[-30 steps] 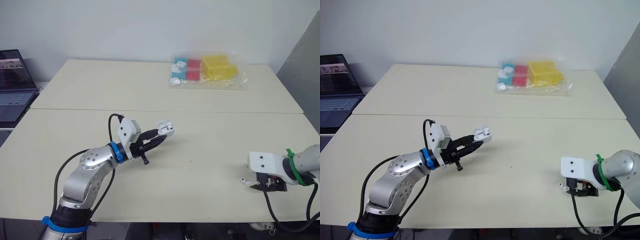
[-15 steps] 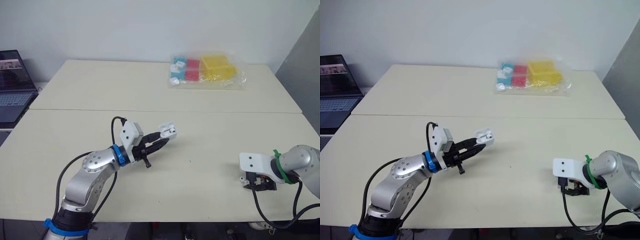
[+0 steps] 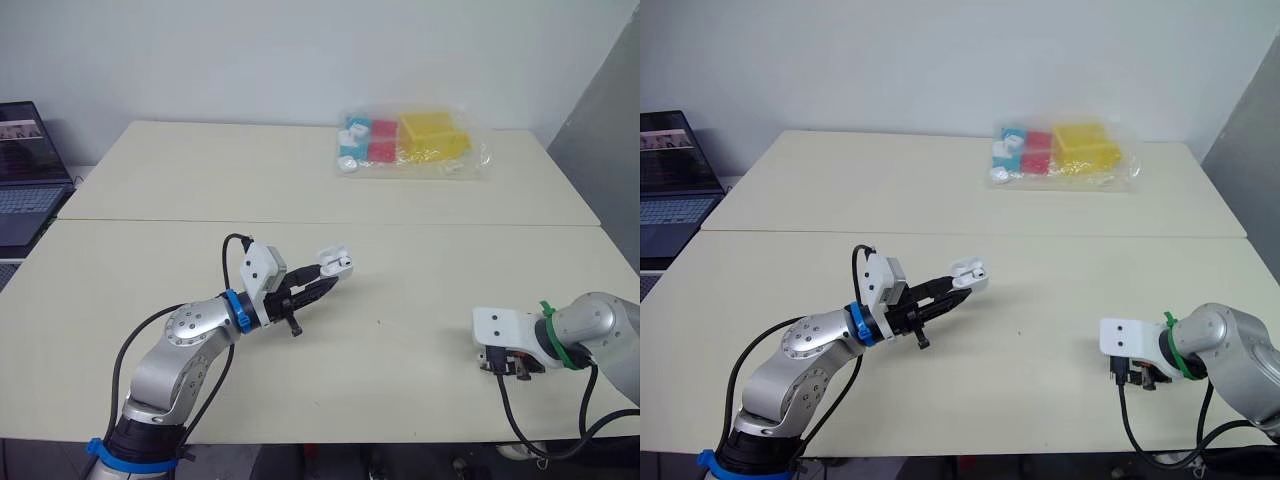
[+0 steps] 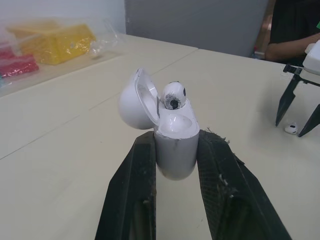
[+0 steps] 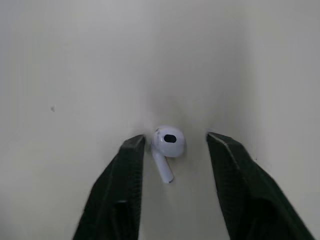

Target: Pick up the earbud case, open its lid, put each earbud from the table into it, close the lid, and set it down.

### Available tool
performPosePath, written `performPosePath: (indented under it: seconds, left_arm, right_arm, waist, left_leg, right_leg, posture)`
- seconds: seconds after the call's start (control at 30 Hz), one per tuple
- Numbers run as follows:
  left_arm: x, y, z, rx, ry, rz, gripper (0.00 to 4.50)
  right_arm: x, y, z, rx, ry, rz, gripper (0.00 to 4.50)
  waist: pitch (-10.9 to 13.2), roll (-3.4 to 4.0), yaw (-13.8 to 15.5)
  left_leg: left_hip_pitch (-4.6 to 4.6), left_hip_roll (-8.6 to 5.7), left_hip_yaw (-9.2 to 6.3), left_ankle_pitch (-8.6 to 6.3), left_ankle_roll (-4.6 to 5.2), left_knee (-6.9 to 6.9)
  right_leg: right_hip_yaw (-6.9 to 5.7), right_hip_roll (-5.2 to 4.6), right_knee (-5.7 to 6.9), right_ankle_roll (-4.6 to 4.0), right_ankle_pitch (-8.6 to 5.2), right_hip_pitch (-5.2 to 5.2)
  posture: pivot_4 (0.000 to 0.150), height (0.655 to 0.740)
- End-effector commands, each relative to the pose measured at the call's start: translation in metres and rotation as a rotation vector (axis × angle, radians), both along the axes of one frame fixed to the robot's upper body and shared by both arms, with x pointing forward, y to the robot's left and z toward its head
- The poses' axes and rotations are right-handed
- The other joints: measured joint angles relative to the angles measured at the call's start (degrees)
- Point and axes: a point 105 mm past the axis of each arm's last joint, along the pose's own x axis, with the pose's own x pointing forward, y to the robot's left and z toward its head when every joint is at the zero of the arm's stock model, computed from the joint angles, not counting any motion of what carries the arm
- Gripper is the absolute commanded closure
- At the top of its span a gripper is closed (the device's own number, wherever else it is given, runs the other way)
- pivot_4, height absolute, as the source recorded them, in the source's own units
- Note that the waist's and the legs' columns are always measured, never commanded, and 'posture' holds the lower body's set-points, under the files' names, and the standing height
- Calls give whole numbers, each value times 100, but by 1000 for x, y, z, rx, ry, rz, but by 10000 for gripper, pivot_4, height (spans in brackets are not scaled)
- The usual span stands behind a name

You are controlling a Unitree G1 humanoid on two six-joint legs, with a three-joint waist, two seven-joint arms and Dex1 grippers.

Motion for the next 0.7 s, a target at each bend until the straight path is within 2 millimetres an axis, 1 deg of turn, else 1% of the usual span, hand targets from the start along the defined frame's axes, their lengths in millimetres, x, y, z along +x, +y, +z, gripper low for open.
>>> performPosePath:
  seconds: [0.03, 0.07, 0.23, 0.3, 0.37, 0.4, 0.43, 0.5, 0.53, 0.63, 0.7]
  left_arm:
    - [-3, -4, 12, -7, -54, -19, 37099]
    - [-3, -4, 12, -6, -54, -20, 37099]
    - [-3, -4, 11, -4, -54, -22, 37099]
    - [-2, -4, 11, -5, -56, -21, 37099]
    - [-1, -4, 12, -8, -59, -21, 37099]
    - [-1, -4, 13, -11, -61, -21, 37099]
    - [-1, -5, 15, -22, -67, -22, 37099]
    - [0, -6, 18, -36, -74, -22, 37099]
    - [1, -7, 20, -45, -79, -21, 37099]
    - [1, -10, 25, -75, -86, -21, 37099]
    - [1, -15, 30, -95, -102, -36, 37099]
  right_arm:
    - [0, 2, 1, 4, -9, 4, 39341]
    - [0, 2, 2, 5, -7, 5, 40984]
    - [0, -1, 6, 1, -7, 9, 40929]
    - [0, -2, 12, 18, -13, 13, 40929]
    - [1, 1, 22, 63, -21, 16, 40929]
    - [1, 5, 28, 107, -25, 14, 40929]
    - [2, 15, 39, 192, -39, 14, 40929]
    - [3, 28, 52, 303, -51, 11, 40929]
    - [5, 38, 60, 382, -66, 13, 40929]
    - [7, 60, 78, 558, -89, 1, 40929]
    - [8, 90, 97, 781, -123, 21, 40929]
  waist:
    - [0, 0, -1]
    - [0, 0, 0]
    - [0, 0, 0]
    - [0, 1, 3]
    - [1, 2, 4]
    - [1, 2, 4]
    - [1, 2, 4]
    - [2, 1, 1]
    - [2, 1, 1]
    - [2, 0, 3]
    - [2, -1, 2]
  left_leg:
    - [1, 0, 1, 0, 0, 0]
    - [1, -1, 1, 0, 0, 0]
    - [0, -1, 1, 0, 0, -1]
    - [-2, -1, 1, 0, 0, -1]
    - [-4, -3, 2, 0, 0, -1]
    - [-4, -3, 2, 0, 0, -1]
    - [-4, -3, 2, 0, 0, -2]
    - [-5, -1, -1, 0, 0, -2]
    - [-5, -1, -1, 0, 0, -2]
    - [-6, -1, -6, 0, 0, -3]
    - [-7, 0, -6, 0, 0, -3]
  right_leg:
    - [1, 0, 0, 0, 0, 0]
    - [0, 0, 1, 0, 0, 0]
    - [0, 0, 0, -2, -1, -1]
    - [0, 0, 0, -3, -2, -1]
    - [1, -1, 0, -3, -2, -3]
    - [1, -1, 0, -3, -2, -3]
    - [1, -1, 0, -3, -2, -3]
    - [0, 2, -1, -3, -2, -3]
    - [0, 2, 0, -3, -1, -3]
    - [-2, 6, 1, -3, -1, -2]
    - [0, 6, 1, -3, -1, -2]
  posture:
    - [1500, 7400]
    - [1500, 7400]
    - [1500, 7400]
    - [1500, 7400]
    - [1500, 7400]
    - [1500, 7400]
    - [1500, 7400]
    - [1500, 7400]
    - [1500, 7400]
    - [1500, 7400]
    - [1500, 7400]
